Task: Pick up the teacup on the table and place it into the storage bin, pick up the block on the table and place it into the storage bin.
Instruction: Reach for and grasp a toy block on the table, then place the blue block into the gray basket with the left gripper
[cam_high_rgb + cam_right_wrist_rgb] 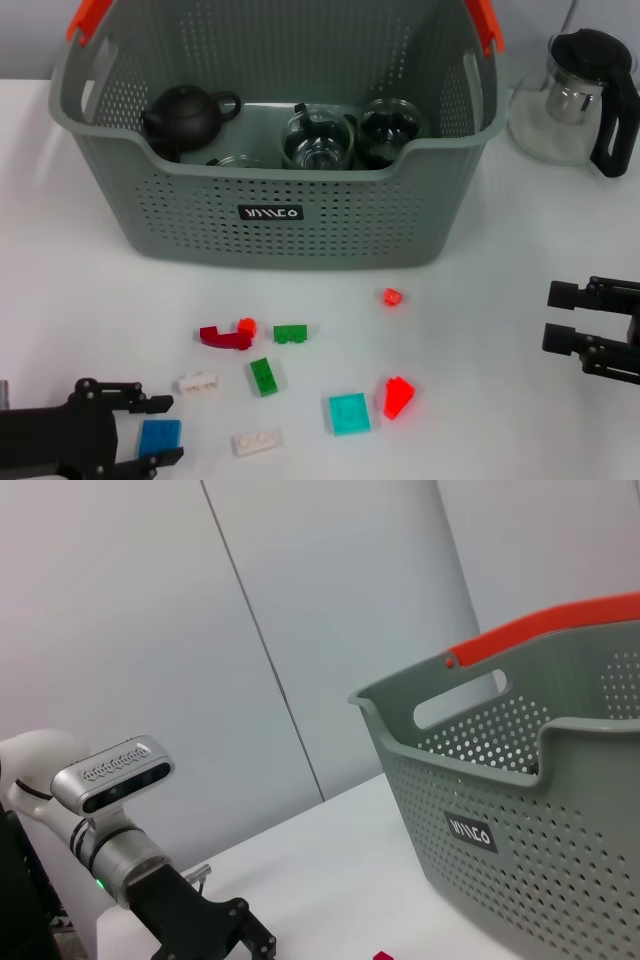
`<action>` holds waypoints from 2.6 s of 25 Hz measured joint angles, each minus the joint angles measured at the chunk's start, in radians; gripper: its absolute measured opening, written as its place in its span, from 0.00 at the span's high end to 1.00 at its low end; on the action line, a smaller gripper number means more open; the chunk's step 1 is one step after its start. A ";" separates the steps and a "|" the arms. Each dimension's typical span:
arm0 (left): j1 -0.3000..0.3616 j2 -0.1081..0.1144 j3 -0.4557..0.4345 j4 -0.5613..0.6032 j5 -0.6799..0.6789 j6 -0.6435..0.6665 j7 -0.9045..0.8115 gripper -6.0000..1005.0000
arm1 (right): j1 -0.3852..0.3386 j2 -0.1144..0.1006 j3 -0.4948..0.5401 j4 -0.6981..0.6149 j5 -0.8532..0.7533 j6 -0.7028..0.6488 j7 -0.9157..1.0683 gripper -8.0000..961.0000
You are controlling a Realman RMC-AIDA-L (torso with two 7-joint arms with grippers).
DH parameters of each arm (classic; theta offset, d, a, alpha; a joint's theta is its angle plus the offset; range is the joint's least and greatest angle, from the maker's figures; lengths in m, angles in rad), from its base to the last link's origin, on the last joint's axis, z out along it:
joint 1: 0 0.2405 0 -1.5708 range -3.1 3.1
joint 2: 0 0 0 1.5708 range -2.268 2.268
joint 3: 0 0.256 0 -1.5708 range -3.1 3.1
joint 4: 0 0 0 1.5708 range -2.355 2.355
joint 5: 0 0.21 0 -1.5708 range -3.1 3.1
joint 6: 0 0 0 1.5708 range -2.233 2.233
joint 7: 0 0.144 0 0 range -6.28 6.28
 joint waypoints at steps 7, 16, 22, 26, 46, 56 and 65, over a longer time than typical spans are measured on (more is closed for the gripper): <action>0.019 -0.007 -0.003 -0.002 0.001 -0.044 0.056 0.47 | 0.003 -0.001 0.001 0.000 0.000 0.000 0.000 0.37; 0.028 -0.014 -0.008 0.004 0.003 -0.055 0.082 0.47 | 0.006 -0.001 0.001 0.000 0.000 0.000 0.000 0.37; 0.028 -0.024 -0.008 0.006 0.003 -0.084 0.083 0.48 | 0.008 -0.001 0.000 0.000 0.000 0.000 0.000 0.37; 0.028 -0.026 -0.009 0.009 0.001 -0.093 0.082 0.48 | 0.008 -0.001 0.000 0.000 0.000 0.000 0.000 0.37; -0.037 -0.007 -0.190 0.054 0.049 0.077 -0.036 0.60 | 0.011 -0.003 0.002 0.000 0.000 -0.001 0.000 0.37; -0.156 0.052 -0.304 0.027 0.026 0.289 -0.374 0.60 | 0.020 0.000 0.000 0.000 0.000 -0.001 0.000 0.37; -0.327 0.078 -0.318 -0.187 -0.176 0.378 -0.553 0.60 | 0.025 0.002 -0.001 0.000 0.000 0.000 -0.003 0.37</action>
